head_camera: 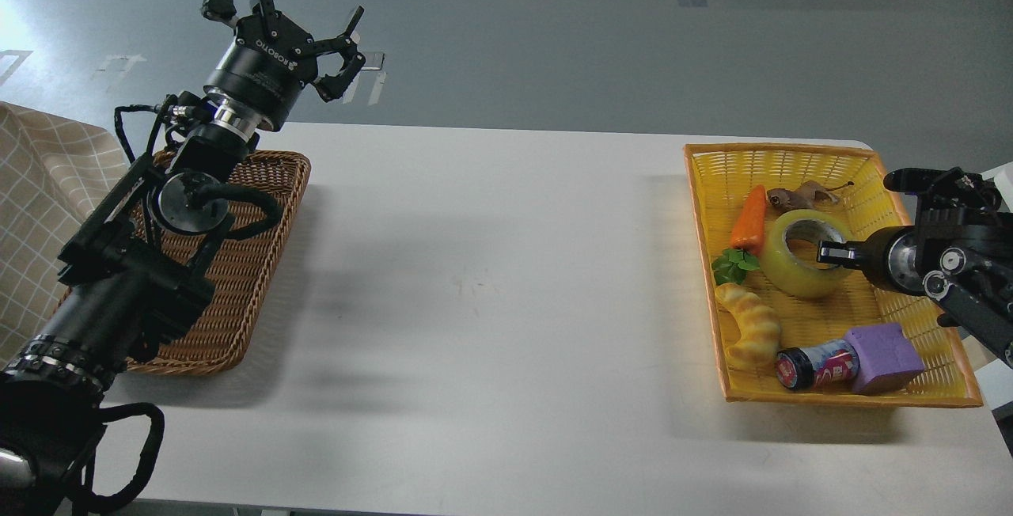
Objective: Place and transfer tape with both arms
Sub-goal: 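Hook the right gripper through the yellow tape roll's hole and grip it, then lift the tape roll out of the tray and lower it onto the table center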
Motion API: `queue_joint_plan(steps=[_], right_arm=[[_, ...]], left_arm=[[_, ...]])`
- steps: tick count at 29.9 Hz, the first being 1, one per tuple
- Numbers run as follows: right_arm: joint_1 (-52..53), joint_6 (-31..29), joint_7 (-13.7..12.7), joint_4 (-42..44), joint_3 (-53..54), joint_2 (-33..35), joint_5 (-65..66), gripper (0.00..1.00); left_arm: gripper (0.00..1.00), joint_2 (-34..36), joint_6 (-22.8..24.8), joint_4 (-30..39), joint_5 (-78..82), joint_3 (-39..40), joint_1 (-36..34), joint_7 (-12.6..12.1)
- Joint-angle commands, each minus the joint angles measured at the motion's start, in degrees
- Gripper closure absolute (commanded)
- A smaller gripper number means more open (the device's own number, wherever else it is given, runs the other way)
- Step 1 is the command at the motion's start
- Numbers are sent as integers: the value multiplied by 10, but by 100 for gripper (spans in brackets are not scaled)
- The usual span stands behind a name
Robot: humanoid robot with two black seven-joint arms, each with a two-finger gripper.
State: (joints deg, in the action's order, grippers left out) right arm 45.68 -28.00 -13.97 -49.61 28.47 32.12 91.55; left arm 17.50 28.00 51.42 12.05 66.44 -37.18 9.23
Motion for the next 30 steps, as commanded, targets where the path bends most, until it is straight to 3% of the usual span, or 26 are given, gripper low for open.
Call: queue_joint_plan(steps=[1,11,15,25,30], right_arm=[[5,0,0,-20,3,3,-2,100],[11,0,-4,-244,10,133,-5,100],[12,0,-4,-291,30,151,-5,100],[73,0,-4,-300,42,96,-5,100],[99,0,-4,-269,40,13,-3,100]], left_arm=[[2,0,0,0,0,0,0,0],[2,0,0,0,0,0,0,0],[2,2,0,0,0,1,-1,1],[2,2,0,0,0,1,-1,1],[2,2,0,0,0,1,-1,0]])
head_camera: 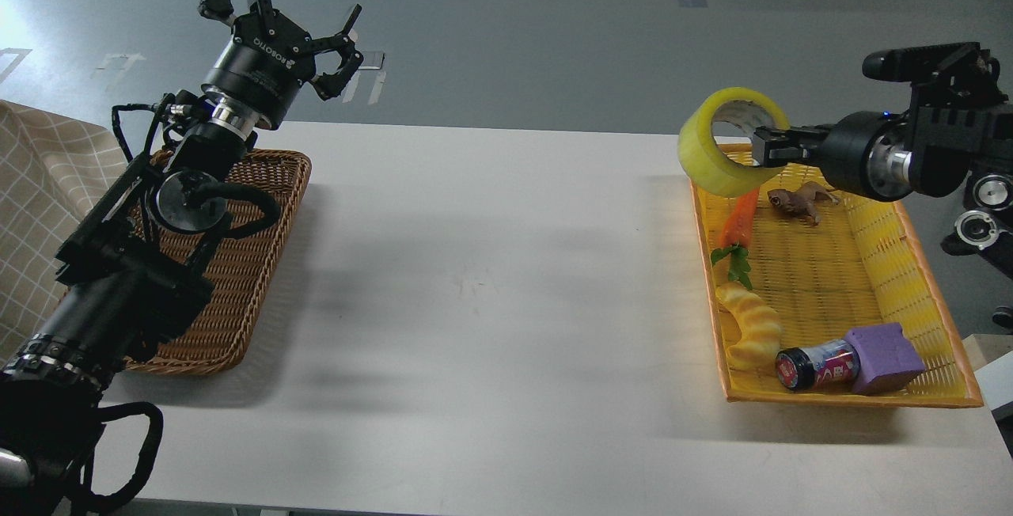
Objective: Place and transfer tape with both arms
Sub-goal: 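Lift the tape roll out of the tray and lower it onto the table center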
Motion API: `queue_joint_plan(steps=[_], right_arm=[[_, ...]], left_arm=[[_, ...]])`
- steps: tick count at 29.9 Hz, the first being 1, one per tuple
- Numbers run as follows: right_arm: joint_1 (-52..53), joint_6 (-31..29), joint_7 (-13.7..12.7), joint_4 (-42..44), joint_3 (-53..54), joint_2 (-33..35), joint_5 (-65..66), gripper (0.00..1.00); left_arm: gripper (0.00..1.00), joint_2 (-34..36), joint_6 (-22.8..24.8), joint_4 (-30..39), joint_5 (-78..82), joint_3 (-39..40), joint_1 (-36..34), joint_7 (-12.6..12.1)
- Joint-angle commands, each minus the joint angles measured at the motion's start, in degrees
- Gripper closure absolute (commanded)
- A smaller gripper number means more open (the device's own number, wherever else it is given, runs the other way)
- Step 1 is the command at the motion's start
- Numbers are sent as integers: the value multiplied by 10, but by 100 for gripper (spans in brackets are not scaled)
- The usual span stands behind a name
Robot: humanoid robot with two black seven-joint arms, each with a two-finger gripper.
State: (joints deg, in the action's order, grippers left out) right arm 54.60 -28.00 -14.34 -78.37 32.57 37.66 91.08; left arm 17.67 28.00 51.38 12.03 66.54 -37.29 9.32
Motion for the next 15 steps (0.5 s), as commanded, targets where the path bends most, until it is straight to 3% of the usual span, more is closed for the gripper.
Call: queue_joint_plan(steps=[1,6,15], right_arm=[[12,0,-1,25,-1,-56,2,100],[45,0,-1,109,-33,-168,3,100],[60,0,-1,197,-86,-288,2,100]], left_arm=[[2,0,0,0,0,0,0,-1],[2,0,0,0,0,0,0,-1],[2,0,0,0,0,0,1,-1]])
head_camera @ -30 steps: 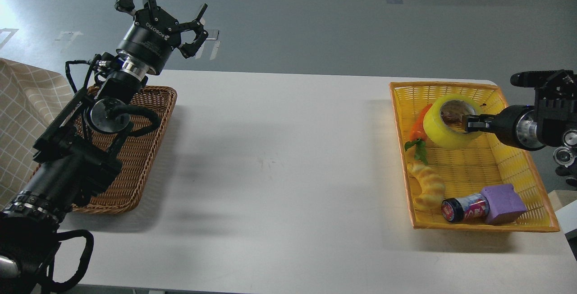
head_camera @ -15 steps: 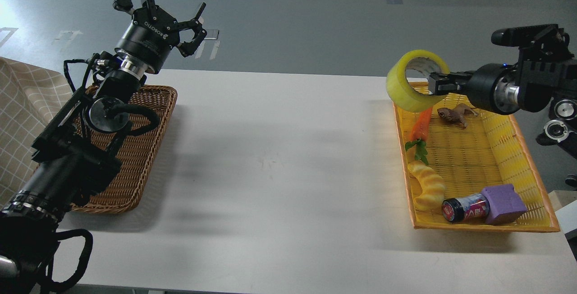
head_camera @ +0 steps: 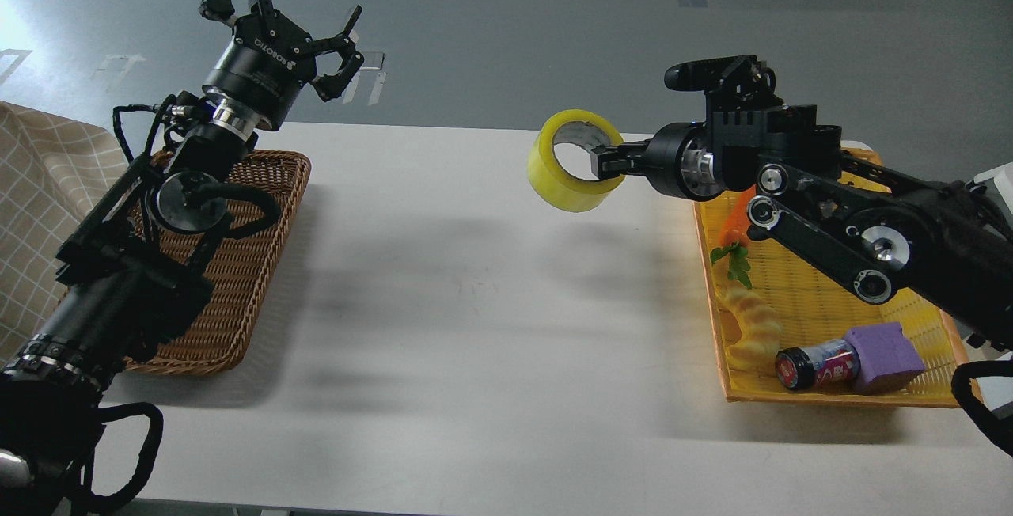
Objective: Place and transfer tape with both arms
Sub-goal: 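Lift the tape roll out of the tray and lower it onto the table center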
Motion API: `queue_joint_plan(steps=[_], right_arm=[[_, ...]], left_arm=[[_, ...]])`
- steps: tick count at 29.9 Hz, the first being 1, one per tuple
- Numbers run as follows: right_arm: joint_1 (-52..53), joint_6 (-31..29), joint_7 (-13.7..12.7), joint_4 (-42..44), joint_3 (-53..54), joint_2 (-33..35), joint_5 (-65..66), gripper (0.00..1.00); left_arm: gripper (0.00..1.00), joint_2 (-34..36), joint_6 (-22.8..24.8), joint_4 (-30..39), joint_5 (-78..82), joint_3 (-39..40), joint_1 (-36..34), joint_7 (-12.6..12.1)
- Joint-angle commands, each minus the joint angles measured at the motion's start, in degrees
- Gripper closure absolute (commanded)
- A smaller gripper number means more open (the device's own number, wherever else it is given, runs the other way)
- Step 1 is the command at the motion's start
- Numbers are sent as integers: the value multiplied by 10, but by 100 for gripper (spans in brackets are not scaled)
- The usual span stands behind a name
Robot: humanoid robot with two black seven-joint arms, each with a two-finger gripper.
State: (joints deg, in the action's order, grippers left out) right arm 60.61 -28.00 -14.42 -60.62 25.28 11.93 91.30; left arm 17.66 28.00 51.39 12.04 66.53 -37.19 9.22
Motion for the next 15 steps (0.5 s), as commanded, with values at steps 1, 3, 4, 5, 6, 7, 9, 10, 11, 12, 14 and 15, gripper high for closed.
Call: queue_joint_plan(steps=[1,3,4,5,6,7,9,10,11,12,14,15], right_arm=[[0,0,0,29,-23,-47,1,100],[0,0,0,44,-36,-68,1,100],[0,0,0,51,-44,-79,1,100],[0,0,0,56,-48,-85,1,100],[0,0,0,59,-52,-89,1,100],[1,0,0,66,-60,-99,2,100],[0,0,0,74,-71,-108,2,100],[-1,0,0,77,-77,-110,2,100],[-1,0,0,79,-80,-112,3,100],[-1,0,0,81,-85,-114,2,100],[-1,0,0,91,-96,-119,3,100],[-1,0,0,97,-103,-119,3,100]], left_arm=[[2,0,0,0,0,0,0,1],[2,0,0,0,0,0,0,0],[2,0,0,0,0,0,0,0],[2,0,0,0,0,0,0,0],[2,0,0,0,0,0,0,1],[2,0,0,0,0,0,0,1],[2,0,0,0,0,1,0,0],[2,0,0,0,0,1,0,0],[2,-1,0,0,0,1,0,0],[2,-1,0,0,-1,1,0,1],[2,-1,0,0,0,1,0,0],[2,-1,0,0,0,1,0,0]])
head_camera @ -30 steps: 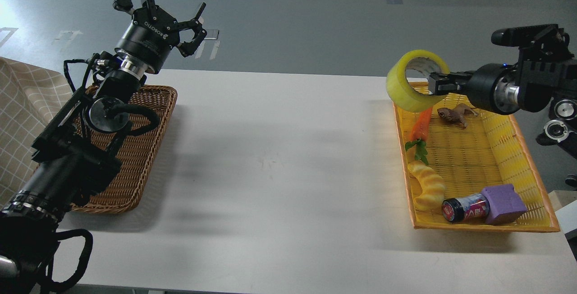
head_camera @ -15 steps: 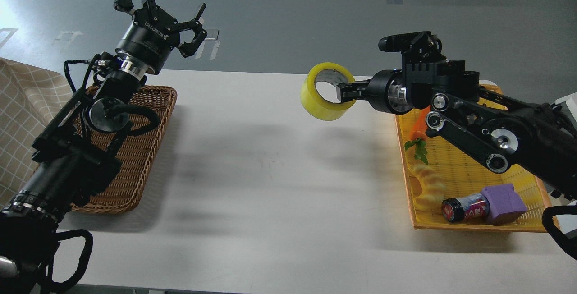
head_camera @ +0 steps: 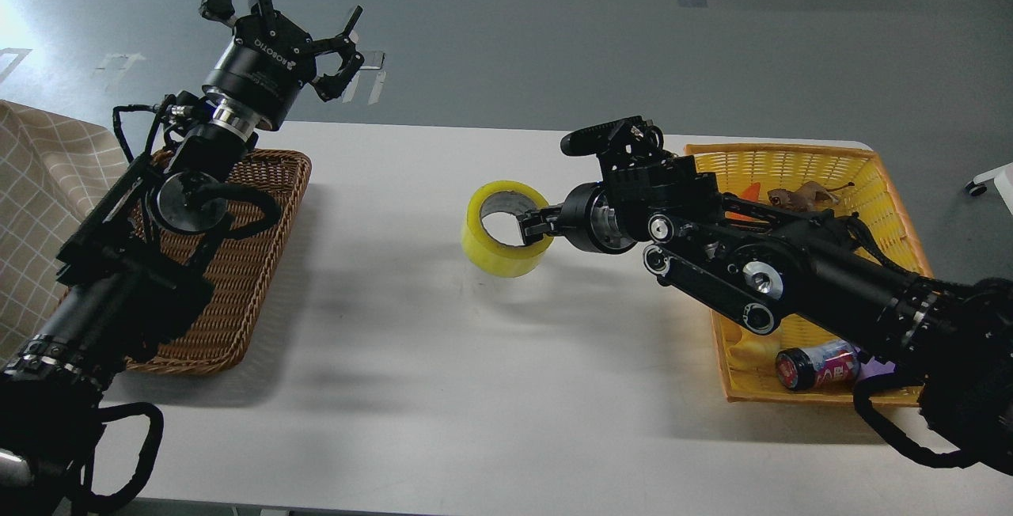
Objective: Place and transfer tape with both arms
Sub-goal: 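Lift the tape roll out of the tray and lower it onto the table center, then release the tape roll and raise the right gripper back over the tray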
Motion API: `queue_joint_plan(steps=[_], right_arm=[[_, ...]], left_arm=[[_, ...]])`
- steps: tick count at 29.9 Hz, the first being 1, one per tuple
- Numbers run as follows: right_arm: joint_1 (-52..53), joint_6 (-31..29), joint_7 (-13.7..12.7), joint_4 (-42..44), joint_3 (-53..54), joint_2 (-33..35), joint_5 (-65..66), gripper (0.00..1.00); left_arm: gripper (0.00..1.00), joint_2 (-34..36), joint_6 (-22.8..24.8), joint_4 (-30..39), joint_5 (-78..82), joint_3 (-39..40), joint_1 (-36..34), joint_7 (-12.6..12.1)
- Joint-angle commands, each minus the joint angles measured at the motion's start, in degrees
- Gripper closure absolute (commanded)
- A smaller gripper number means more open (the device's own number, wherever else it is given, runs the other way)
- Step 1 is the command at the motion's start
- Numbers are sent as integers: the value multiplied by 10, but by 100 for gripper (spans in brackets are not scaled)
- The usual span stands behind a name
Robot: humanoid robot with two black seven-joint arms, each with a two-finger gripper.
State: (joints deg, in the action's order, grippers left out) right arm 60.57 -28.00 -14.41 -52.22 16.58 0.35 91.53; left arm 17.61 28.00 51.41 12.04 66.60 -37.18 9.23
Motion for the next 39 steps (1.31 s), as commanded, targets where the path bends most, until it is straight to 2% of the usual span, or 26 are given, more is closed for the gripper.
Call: queue_joint_plan(steps=[1,21,24,33,34,37,38,39], right_arm=[[0,0,0,18,-23,-4,0,100],[-7,0,0,30,-54,-4,5,99],[-8,0,0,30,-52,-4,5,75],[-9,0,0,29,-52,-4,2,55],[-9,0,0,29,-52,-4,2,49],[-9,0,1,27,-51,-4,0,42],[-9,0,1,27,-48,-4,1,32],[-9,0,3,27,-46,-4,0,29]], left_arm=[[2,0,0,0,-1,0,0,1],[2,-2,0,1,-1,0,0,1],[2,-4,0,1,-1,0,0,1],[2,-2,0,2,-2,0,0,1],[2,-2,0,2,-2,0,0,1],[2,-2,0,3,-2,0,0,1],[2,-2,0,3,-2,0,1,1],[2,-2,0,3,-2,0,0,1]])
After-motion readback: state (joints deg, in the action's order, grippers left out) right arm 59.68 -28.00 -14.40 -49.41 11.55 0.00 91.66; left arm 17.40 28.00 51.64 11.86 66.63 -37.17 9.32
